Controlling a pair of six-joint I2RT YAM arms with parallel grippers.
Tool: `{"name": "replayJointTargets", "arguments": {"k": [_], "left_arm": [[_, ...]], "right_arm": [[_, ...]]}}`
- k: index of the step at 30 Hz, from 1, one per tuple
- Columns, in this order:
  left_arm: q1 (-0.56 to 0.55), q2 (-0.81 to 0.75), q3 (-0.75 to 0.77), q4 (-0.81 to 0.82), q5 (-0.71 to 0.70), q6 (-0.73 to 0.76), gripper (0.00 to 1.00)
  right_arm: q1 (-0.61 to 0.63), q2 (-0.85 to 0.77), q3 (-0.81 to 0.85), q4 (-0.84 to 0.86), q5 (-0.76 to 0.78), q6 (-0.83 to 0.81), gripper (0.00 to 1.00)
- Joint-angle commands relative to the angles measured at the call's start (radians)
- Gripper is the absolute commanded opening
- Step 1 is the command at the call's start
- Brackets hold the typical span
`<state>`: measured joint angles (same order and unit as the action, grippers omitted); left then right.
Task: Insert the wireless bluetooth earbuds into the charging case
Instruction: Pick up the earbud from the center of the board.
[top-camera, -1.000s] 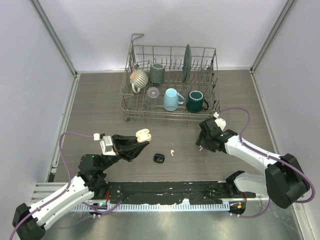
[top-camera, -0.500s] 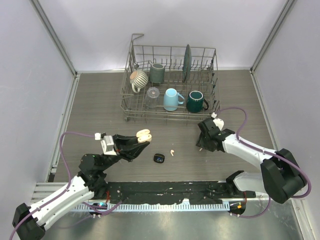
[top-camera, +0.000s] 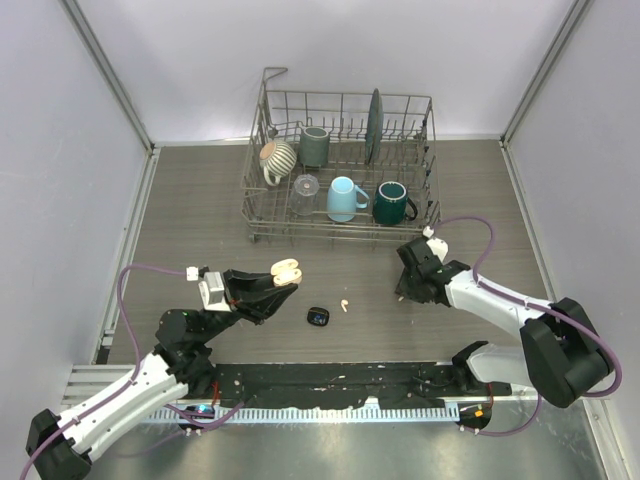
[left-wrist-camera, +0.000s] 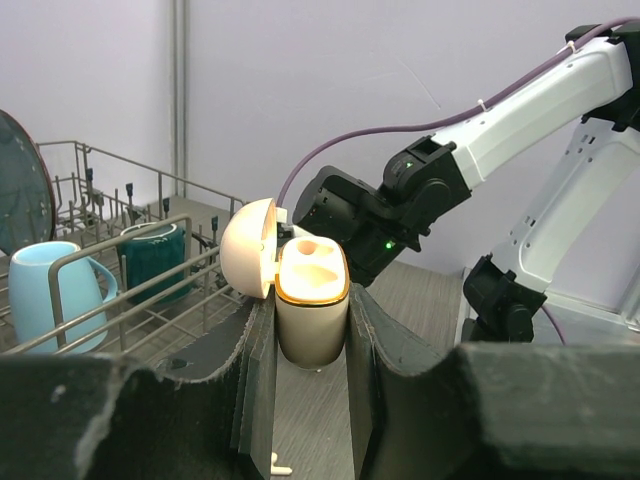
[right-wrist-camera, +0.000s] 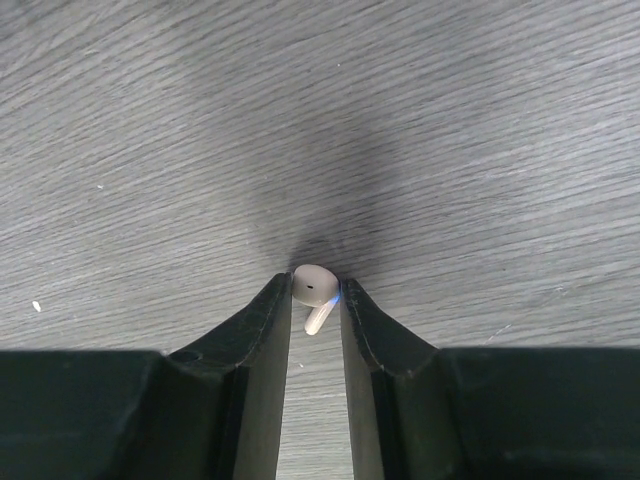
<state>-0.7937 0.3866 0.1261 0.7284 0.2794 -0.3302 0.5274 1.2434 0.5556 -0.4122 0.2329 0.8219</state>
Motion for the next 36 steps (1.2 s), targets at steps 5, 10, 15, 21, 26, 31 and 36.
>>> {"name": "replayJointTargets", "arguments": {"k": [5, 10, 15, 21, 26, 31, 36], "left_arm": [[-0.002, -0.014, 0.004, 0.016, -0.016, -0.003, 0.0], [-0.002, -0.017, 0.001, 0.016, -0.017, -0.007, 0.0], [-0.002, -0.015, 0.0, 0.016, -0.019, -0.007, 0.0], [-0.002, -0.006, -0.006, 0.029, -0.02, -0.007, 0.0], [-0.002, 0.001, -0.008, 0.042, -0.02, -0.01, 0.0], [-0.002, -0.009, -0.009, 0.034, -0.02, -0.013, 0.0], [-0.002, -0.034, -0.01, 0.006, -0.026, -0.006, 0.0]], "right_arm": [[-0.003, -0.01, -0.043, 0.024, -0.046, 0.006, 0.28], [-0.001, -0.027, -0.057, 0.026, -0.076, 0.006, 0.24], [0.022, -0.029, -0.069, 0.026, -0.102, 0.002, 0.23], [0.103, -0.012, -0.043, -0.007, -0.1, -0.017, 0.23], [0.224, 0.054, 0.013, -0.062, -0.058, -0.01, 0.24], [0.286, 0.123, 0.047, -0.073, -0.006, -0.01, 0.27], [0.298, 0.145, 0.059, -0.085, 0.006, -0.02, 0.4]]}}
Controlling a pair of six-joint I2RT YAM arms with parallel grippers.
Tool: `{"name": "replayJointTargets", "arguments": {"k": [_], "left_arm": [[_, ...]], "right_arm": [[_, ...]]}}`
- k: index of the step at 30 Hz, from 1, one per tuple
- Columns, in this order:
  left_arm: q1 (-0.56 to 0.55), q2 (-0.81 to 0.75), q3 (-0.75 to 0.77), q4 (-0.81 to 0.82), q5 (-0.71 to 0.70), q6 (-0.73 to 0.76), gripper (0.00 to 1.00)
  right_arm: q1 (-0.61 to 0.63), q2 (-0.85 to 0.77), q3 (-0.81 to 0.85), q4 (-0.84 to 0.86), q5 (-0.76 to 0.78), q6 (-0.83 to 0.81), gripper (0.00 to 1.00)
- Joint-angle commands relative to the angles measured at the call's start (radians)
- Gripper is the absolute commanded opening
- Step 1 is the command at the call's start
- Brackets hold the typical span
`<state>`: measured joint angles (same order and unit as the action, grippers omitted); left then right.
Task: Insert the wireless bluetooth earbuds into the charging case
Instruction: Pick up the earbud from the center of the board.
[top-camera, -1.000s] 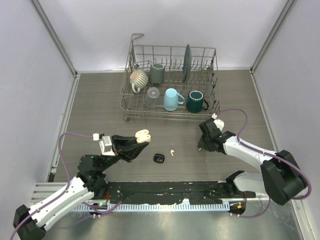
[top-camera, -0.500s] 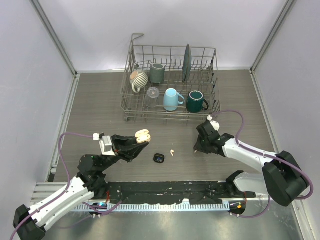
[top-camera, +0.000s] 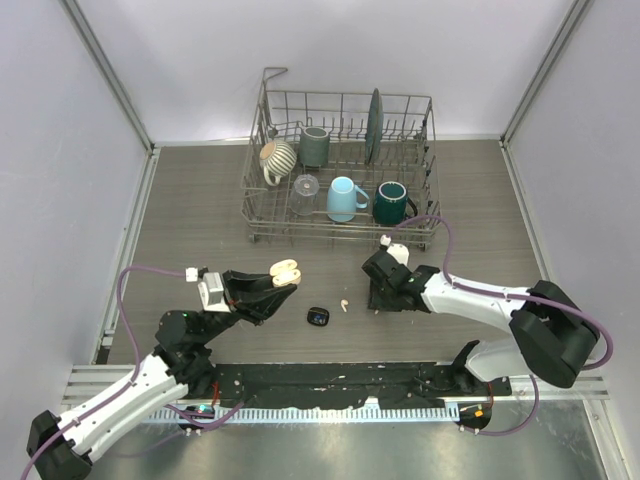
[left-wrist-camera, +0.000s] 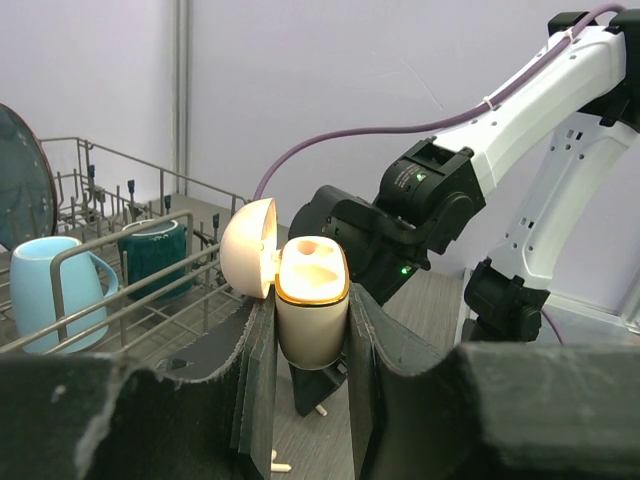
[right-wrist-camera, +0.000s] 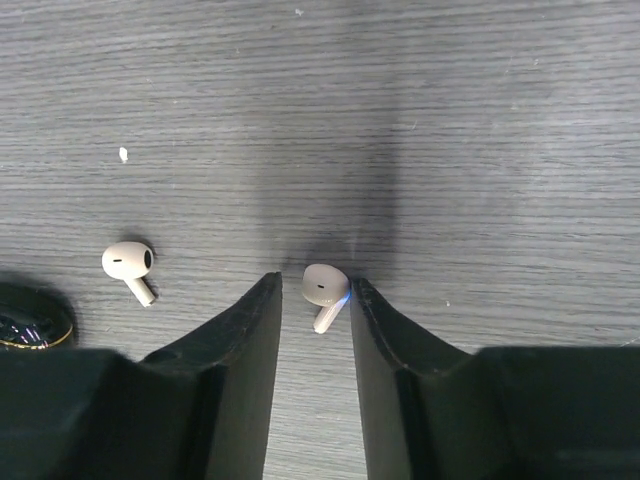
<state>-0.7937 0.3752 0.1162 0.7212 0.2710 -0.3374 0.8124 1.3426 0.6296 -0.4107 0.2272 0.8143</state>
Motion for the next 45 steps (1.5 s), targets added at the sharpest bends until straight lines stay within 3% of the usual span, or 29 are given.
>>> {"name": "replayJointTargets", "arguments": {"k": [1, 9, 18, 28, 45], "left_arm": [[-0.002, -0.027, -0.001, 0.011, -0.021, 0.001, 0.0], [-0.001, -0.035, -0.003, 0.003, -0.024, 0.0, 0.0], [-0.002, -0.048, -0.001, -0.016, -0.026, 0.0, 0.0], [-0.002, -0.087, -0.015, -0.043, -0.049, 0.003, 0.0], [-0.002, -0.094, -0.018, -0.052, -0.049, 0.003, 0.0]], "right_arm": [[0.013, 0.046, -0.013, -0.088, 0.014, -0.015, 0.43], [0.013, 0.046, 0.022, -0.094, 0.043, 0.005, 0.49], [0.013, 0.079, 0.061, -0.145, 0.119, 0.074, 0.41], [0.014, 0.061, 0.028, -0.123, 0.106, 0.108, 0.36], [0.013, 0.092, 0.025, -0.111, 0.115, 0.112, 0.35]]}}
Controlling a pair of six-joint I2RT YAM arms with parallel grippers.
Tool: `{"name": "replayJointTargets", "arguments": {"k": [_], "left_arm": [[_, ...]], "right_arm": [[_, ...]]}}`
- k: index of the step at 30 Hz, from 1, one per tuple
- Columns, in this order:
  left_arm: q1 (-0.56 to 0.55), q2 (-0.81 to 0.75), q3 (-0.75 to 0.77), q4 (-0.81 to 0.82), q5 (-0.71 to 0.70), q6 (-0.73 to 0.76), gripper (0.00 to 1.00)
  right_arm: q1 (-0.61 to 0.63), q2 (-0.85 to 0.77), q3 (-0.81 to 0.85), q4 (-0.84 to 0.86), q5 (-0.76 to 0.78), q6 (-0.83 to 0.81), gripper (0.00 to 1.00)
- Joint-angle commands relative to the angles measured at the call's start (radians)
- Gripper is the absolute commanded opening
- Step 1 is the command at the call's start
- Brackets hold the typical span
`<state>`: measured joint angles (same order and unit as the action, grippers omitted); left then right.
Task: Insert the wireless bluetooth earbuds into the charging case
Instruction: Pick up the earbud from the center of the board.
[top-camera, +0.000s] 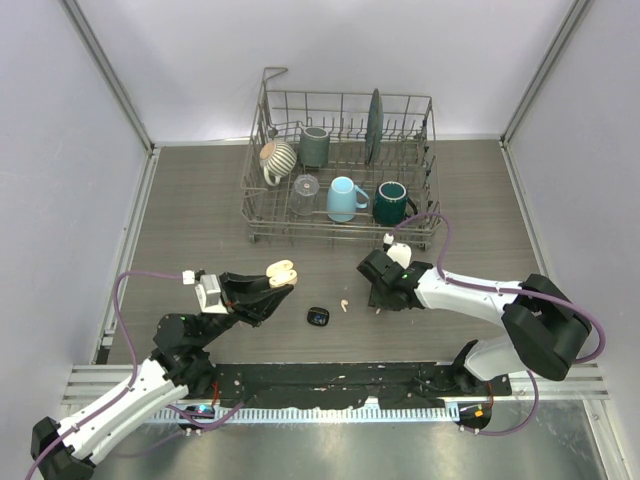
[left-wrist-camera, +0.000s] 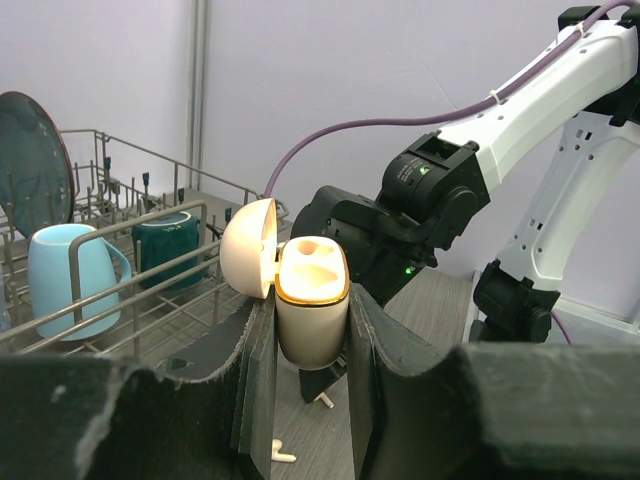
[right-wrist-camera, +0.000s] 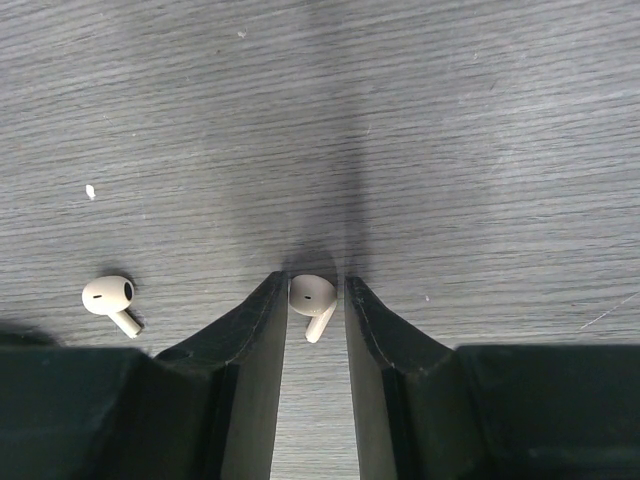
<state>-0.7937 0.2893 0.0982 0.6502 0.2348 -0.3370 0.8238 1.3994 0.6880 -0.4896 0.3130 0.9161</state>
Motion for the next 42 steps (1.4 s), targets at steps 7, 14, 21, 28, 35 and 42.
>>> {"name": "replayJointTargets", "arguments": {"k": [7, 14, 21, 28, 35, 42], "left_arm": [[-0.002, -0.006, 0.0, 0.017, -0.012, 0.001, 0.0], [-0.001, -0.016, 0.0, 0.008, -0.014, 0.0, 0.0], [-0.001, -0.015, 0.003, 0.006, -0.012, 0.0, 0.0], [-0.002, -0.006, 0.003, 0.012, -0.014, -0.002, 0.0], [-0.002, 0.019, 0.005, 0.032, -0.014, -0.013, 0.0], [-0.002, 0.047, 0.001, 0.061, -0.017, -0.022, 0.0]], "right_arm": [[0.001, 0.047, -0.035, -0.024, 0.023, 0.013, 0.32], [0.001, 0.056, -0.03, -0.023, 0.021, 0.0, 0.31], [0.002, 0.059, -0.025, -0.023, 0.024, -0.011, 0.25], [0.014, -0.014, -0.021, -0.012, 0.052, -0.033, 0.06], [0.066, -0.126, -0.004, -0.024, 0.127, -0.029, 0.01], [0.107, -0.244, -0.005, -0.023, 0.204, -0.016, 0.01]]}}
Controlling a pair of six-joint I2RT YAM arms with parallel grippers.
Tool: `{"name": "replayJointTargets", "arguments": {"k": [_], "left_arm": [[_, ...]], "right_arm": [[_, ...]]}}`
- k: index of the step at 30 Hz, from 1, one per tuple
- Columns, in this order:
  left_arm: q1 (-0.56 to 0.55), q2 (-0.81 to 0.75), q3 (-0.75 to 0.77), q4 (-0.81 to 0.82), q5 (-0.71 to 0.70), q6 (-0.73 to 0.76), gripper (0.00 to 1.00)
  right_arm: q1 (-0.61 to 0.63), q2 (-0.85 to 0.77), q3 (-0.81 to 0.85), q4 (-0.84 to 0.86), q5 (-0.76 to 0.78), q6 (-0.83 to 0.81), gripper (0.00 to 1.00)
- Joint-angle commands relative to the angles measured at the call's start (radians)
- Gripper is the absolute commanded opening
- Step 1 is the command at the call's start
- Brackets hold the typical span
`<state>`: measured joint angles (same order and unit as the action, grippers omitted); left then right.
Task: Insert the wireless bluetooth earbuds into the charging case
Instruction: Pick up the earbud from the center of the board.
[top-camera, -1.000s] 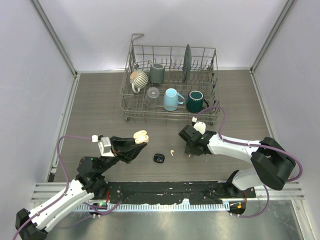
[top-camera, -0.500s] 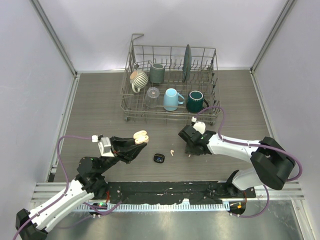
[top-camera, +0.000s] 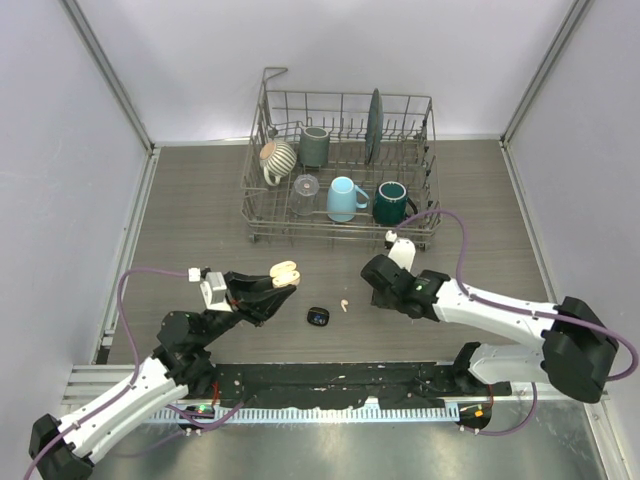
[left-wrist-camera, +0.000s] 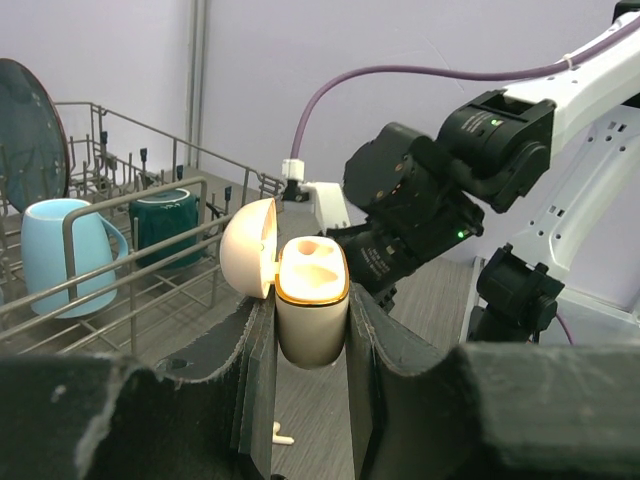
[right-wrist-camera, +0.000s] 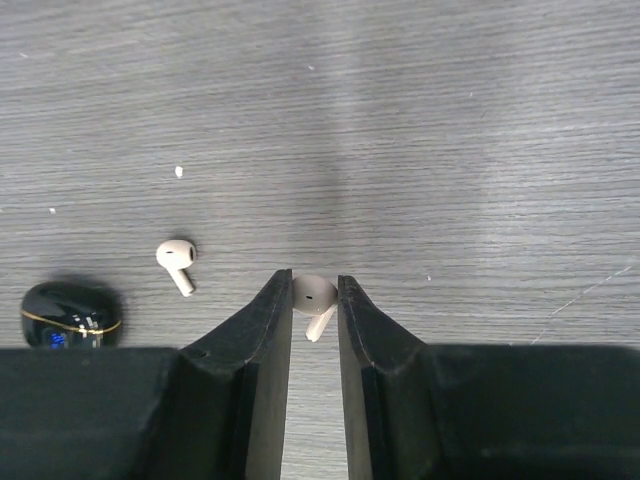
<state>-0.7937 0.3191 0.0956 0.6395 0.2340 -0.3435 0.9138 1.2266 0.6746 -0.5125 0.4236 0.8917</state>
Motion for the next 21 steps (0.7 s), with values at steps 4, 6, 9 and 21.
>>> {"name": "replayJointTargets", "arguments": {"k": [4, 6, 9, 21], "left_arm": [[-0.002, 0.035, 0.01, 0.078, -0.013, -0.015, 0.0], [-0.002, 0.038, 0.013, 0.078, -0.013, -0.015, 0.0], [-0.002, 0.038, 0.012, 0.077, -0.016, -0.015, 0.0], [-0.002, 0.063, 0.021, 0.089, -0.027, -0.017, 0.0]], "right_arm": [[0.04, -0.168, -0.018, 0.022, 0.152, 0.015, 0.01], [0.051, -0.214, -0.036, 0.048, 0.185, 0.015, 0.01], [0.062, -0.295, -0.05, 0.075, 0.216, -0.005, 0.01], [0.122, -0.388, 0.026, 0.156, 0.294, -0.161, 0.01]]}}
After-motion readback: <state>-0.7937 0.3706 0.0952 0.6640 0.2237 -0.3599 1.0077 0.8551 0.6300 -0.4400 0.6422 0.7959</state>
